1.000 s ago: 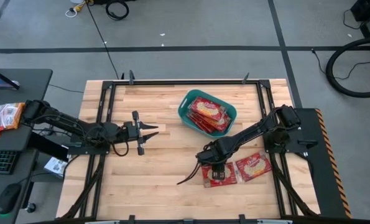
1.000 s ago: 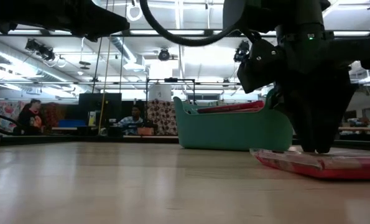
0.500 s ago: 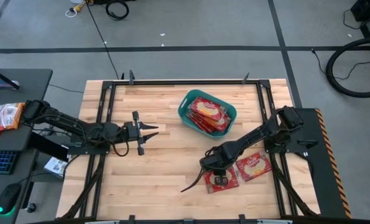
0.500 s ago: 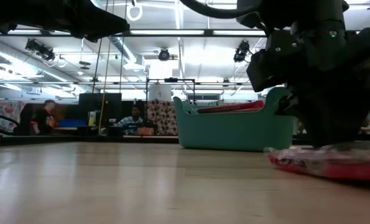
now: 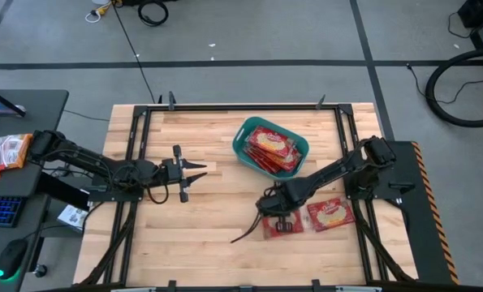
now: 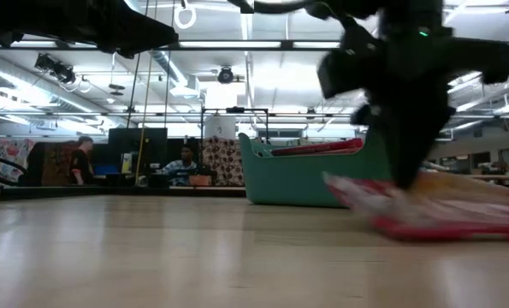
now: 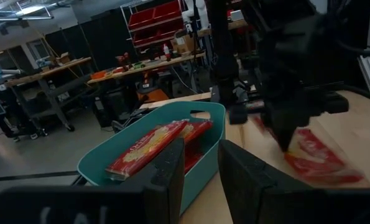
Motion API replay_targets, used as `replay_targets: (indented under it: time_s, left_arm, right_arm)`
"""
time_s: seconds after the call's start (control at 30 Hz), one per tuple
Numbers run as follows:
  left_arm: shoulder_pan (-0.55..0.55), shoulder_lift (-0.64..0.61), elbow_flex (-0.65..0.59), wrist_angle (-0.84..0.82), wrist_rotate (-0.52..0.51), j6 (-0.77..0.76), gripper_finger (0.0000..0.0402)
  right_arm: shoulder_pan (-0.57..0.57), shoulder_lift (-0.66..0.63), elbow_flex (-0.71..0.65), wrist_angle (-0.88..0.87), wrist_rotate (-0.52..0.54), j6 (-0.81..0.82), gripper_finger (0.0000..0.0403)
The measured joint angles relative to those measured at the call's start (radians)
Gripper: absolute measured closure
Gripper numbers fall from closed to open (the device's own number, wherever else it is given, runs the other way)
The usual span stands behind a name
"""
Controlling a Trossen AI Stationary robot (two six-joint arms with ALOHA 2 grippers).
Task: Sort popcorn bags into baskets
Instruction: Put the left red popcorn bag into the green bin
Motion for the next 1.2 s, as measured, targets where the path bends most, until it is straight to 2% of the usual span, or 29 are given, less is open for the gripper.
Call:
replay_targets:
  time_s: [0.37,0.67,0.93,1.1,1.2]
  left_arm:
    - [0.000,0.000,0.000,-0.001,0.000,0.000,0.0299]
    - [0.000,0.000,0.000,-0.012,0.000,0.000,0.0299]
    - [0.000,0.000,0.000,-0.017,0.000,0.000,0.0299]
    - [0.000,0.000,0.000,-0.035,0.000,0.000,0.0299]
    - [0.000,0.000,0.000,-0.040,0.000,-0.001,0.0299]
  right_arm:
    - [-0.093,0.000,0.313,-0.268,0.268,-0.088,0.0400]
    - [-0.214,-0.002,0.569,-0.440,0.452,-0.153,0.0401]
    - [-0.421,-0.002,0.615,-0.460,0.396,-0.254,0.0401]
    - [-0.566,-0.002,0.615,-0.462,0.302,-0.296,0.0401]
    - [-0.647,-0.002,0.614,-0.452,0.181,-0.306,0.0401]
